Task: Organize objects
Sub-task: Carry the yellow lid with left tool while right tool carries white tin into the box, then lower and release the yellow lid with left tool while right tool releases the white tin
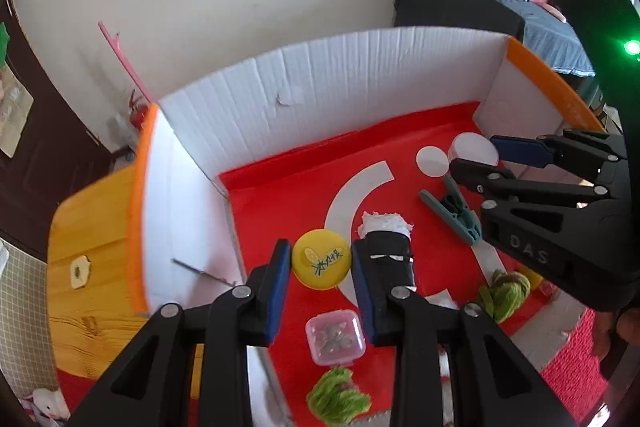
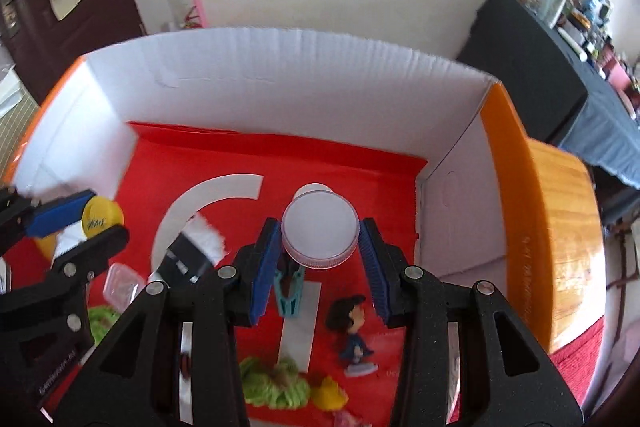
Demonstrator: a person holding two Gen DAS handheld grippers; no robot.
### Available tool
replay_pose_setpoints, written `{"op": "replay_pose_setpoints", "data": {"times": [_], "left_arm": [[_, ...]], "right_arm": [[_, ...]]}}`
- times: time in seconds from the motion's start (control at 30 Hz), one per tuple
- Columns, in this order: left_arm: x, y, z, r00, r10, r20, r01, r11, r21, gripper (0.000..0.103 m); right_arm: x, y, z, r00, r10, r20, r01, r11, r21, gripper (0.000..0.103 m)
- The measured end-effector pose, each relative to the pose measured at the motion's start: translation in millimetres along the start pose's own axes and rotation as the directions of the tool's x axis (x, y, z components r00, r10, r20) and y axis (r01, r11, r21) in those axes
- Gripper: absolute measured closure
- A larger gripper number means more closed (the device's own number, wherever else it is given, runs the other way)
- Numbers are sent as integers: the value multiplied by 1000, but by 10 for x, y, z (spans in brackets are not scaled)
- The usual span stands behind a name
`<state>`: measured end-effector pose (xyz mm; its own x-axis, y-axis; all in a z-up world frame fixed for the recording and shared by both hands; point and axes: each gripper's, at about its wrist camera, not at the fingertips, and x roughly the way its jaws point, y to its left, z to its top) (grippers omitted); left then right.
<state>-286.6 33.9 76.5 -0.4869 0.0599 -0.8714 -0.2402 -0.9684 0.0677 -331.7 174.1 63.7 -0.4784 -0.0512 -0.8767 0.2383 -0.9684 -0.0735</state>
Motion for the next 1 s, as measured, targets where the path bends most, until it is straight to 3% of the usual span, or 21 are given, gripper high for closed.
{"op": "replay_pose_setpoints", "data": {"times": [0.3,0.53,0.73,1.0], "left_arm": [[192,-3,14,997,48,-52,-51,997,-51,71],[268,-16,-6,996,22,-88,-32,993,-110,71],[313,-8,-40,992,47,-117,-61,991,-119,71],[330,51,-120,990,20,-138,-41,988,-151,71]], "right_arm": [[192,2,115,995,-87,-48,89,995,35,64],[300,-84,197,990,-93,-105,101,992,75,64],[383,-38,213,984,-111,-137,120,991,56,64],[357,-13,168,985,-105,-133,114,991,65,64]]}}
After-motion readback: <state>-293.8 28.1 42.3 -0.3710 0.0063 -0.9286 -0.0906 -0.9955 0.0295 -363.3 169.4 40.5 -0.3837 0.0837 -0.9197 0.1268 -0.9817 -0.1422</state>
